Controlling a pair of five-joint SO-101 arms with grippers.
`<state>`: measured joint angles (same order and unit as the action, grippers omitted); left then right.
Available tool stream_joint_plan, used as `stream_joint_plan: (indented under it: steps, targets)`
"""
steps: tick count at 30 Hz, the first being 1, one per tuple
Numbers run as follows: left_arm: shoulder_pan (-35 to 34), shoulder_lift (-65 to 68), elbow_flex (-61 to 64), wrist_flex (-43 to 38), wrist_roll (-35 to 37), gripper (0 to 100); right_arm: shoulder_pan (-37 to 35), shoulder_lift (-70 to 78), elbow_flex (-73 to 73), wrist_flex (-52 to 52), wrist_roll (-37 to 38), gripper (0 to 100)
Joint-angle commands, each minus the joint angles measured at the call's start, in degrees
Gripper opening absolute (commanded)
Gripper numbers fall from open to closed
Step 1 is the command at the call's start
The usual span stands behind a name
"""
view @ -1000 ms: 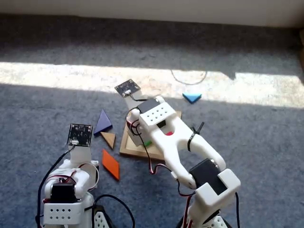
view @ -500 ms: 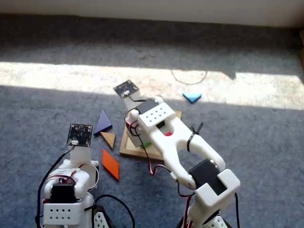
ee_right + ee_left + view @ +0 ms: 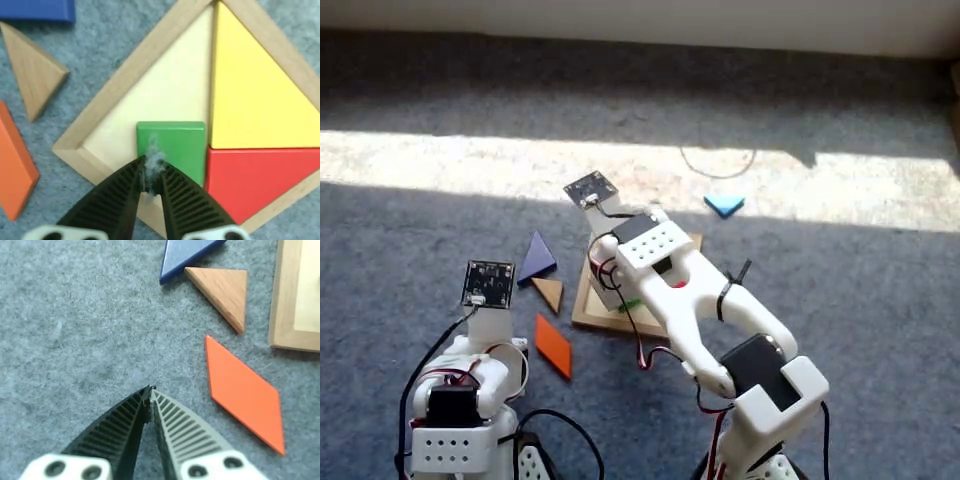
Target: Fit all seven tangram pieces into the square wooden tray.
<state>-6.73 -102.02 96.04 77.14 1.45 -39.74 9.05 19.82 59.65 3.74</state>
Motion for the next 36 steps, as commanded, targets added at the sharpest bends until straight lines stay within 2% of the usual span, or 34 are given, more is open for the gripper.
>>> stream_joint_plan:
  steps: [1,9,16,20,25,31,36]
  targets:
    - [-0.7,-2.2,1.1,0.2,-0.4,1,2.7,-0.7,1.0,-3.2,-0.1,0.5]
    - [-0.7,-2.2,1.1,0.2,-0.4,1,7.8,-0.8,0.8,-3.6,-0.1,0.5]
    - [-0.7,-2.2,1.1,0.2,-0.4,1,7.2,-2.2,-2.0,0.3,-0.2,0.5]
    - [-0.7,-2.2,1.1,0.2,-0.4,1,7.7,-8.5,-6.4,5.5,-0.4,0.5]
    - [-0.7,-2.2,1.1,0.2,-0.4,1,12.1,-18.3,-6.6,6.3,-0.7,0.5]
    - [-0.7,-2.2,1.1,0.2,-0.4,1,21.4,-18.8,-6.7,1.2,-12.4,1.5]
    - [-0.7,-2.2,1.1,0.2,-0.4,1,26.9,-10.8,-7.9,-1.0,-19.5,15.3]
